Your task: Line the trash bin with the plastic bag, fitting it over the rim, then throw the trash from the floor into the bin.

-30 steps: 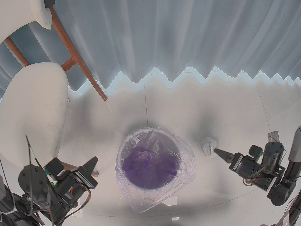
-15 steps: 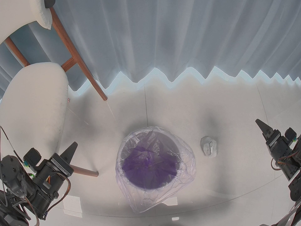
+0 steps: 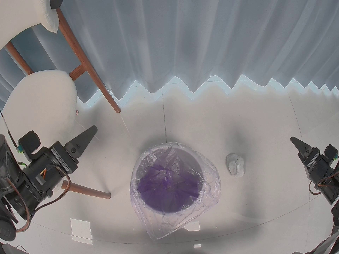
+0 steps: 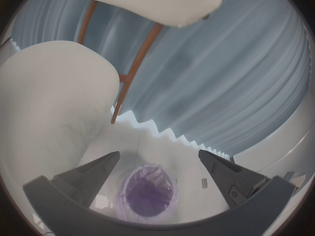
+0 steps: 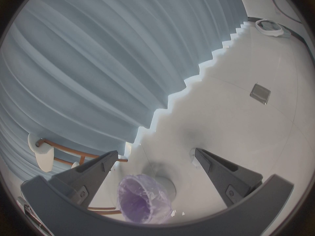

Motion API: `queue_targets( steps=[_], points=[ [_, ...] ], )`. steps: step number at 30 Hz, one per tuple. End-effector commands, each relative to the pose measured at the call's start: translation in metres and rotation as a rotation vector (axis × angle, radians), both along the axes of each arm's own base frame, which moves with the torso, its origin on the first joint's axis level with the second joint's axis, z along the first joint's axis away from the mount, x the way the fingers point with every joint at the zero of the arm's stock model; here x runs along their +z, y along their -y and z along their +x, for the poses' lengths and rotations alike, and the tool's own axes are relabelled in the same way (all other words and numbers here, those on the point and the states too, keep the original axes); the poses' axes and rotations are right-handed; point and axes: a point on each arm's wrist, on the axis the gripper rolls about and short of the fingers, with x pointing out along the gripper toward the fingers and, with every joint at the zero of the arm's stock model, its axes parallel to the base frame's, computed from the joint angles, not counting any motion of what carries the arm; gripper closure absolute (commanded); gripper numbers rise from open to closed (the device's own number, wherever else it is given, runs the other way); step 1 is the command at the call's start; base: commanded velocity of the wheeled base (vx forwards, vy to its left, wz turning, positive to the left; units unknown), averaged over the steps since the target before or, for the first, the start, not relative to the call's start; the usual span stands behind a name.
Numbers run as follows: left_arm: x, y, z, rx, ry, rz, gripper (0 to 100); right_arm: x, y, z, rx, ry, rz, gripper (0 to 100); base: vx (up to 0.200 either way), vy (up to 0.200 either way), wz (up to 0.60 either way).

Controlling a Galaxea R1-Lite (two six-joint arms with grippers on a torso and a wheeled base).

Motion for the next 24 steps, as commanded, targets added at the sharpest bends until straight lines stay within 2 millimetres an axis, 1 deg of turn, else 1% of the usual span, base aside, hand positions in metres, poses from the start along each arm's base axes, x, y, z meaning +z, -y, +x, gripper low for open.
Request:
queue_targets(
  steps=[1,4,6,10,11,13,15,16,17,20,21,24],
  points=[
    [0.056,0.002,-0.02,-0.185,0.035,0.077,0,0.028,-0.024,-0.011,0.153,-0.017,0.039,0,0.0,0.0,0.0],
    [0.053,-0.004,-0.038,-0.22,-0.036,0.121,0,0.032,-0.041,-0.021,0.269,-0.094,0.014,0,0.0,0.0,0.0],
    [0.049,-0.01,-0.045,-0.211,-0.071,0.141,0,0.038,-0.05,-0.024,0.329,-0.128,0.004,0,0.0,0.0,0.0],
    [0.042,-0.017,-0.05,-0.169,-0.095,0.144,0,0.034,-0.055,-0.029,0.371,-0.191,-0.027,0,0.0,0.0,0.0],
    [0.038,-0.021,-0.054,-0.152,-0.098,0.142,0,0.034,-0.055,-0.029,0.375,-0.193,-0.037,0,0.0,0.0,0.0],
    [0.024,-0.026,-0.061,-0.144,-0.121,0.16,0,0.033,-0.056,-0.029,0.382,-0.196,-0.053,0,0.0,0.0,0.0],
    [0.009,-0.038,-0.073,-0.123,-0.126,0.163,0,0.033,-0.056,-0.03,0.381,-0.192,-0.064,0,0.0,0.0,0.0],
    [0.009,-0.038,-0.073,-0.123,-0.126,0.163,0,0.033,-0.056,-0.03,0.381,-0.192,-0.064,0,0.0,0.0,0.0],
    [0.011,-0.044,-0.077,-0.093,-0.105,0.145,0,0.035,-0.055,-0.03,0.376,-0.184,-0.063,0,0.0,0.0,0.0],
    [0.015,-0.049,-0.074,-0.056,-0.101,0.134,0,0.038,-0.056,-0.027,0.376,-0.184,-0.061,0,0.0,0.0,0.0],
    [0.011,-0.05,-0.074,-0.048,-0.114,0.147,0,0.04,-0.058,-0.026,0.384,-0.189,-0.056,0,0.0,0.0,0.0],
    [-0.014,-0.053,-0.079,-0.052,-0.178,0.266,0,0.045,-0.069,-0.026,0.434,-0.232,-0.036,0,0.0,0.0,0.0]
  ],
)
